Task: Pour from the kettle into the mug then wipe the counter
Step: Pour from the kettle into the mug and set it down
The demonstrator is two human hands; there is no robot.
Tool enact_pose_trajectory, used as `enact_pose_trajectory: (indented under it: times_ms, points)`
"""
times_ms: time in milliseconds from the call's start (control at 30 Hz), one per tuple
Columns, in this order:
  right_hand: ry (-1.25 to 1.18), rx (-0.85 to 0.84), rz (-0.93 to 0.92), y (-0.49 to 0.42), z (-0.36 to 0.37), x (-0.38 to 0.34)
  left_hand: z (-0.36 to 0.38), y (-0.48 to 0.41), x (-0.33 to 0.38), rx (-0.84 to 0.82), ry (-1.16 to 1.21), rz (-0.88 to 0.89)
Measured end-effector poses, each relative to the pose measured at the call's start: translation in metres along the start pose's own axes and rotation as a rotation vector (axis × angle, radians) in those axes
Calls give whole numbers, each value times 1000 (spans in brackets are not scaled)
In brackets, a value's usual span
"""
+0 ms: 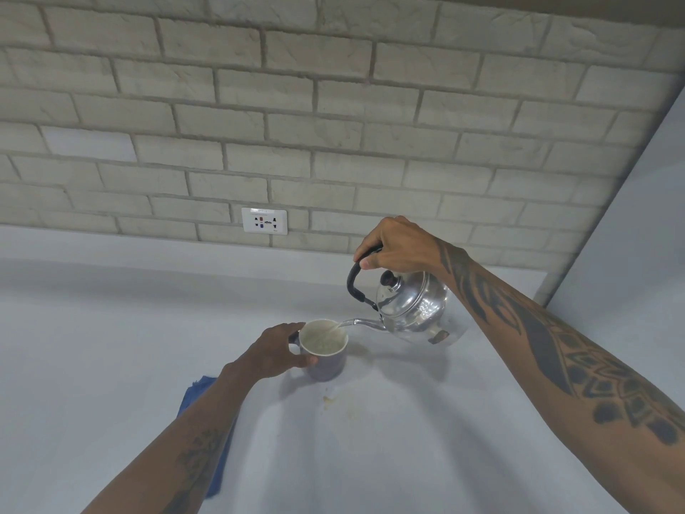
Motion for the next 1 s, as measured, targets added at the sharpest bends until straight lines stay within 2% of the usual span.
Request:
enact_pose_trajectory:
  times_ms: [167,500,633,700,767,867,1000]
  points:
    - [-144,22,32,9,3,23,0,0,0,4,4,-15]
    - [-618,125,175,44,21,90,-2,0,2,-11,-22,-40]
    - [-715,193,207,57,15,104,-8,-4,4,-97,-83,-159]
    - [-739,231,221,61,11,111,-20,-11,27,-104,-170,-146]
    - [-751,258,237,64,5,117,-39,-21,71,-34,-241,-48]
    - [-764,287,246,67,-7,121,-55,-37,148,20,-156,103]
    - [-782,327,241,72,-25,124,-43,-59,231,-61,-141,232]
Point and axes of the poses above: each hand's wrist, its own y-axis away from the middle knuckle, its own z-axis out of the palm, x = y × z, the point moved 9 cm from there along -y, towards the middle knuckle
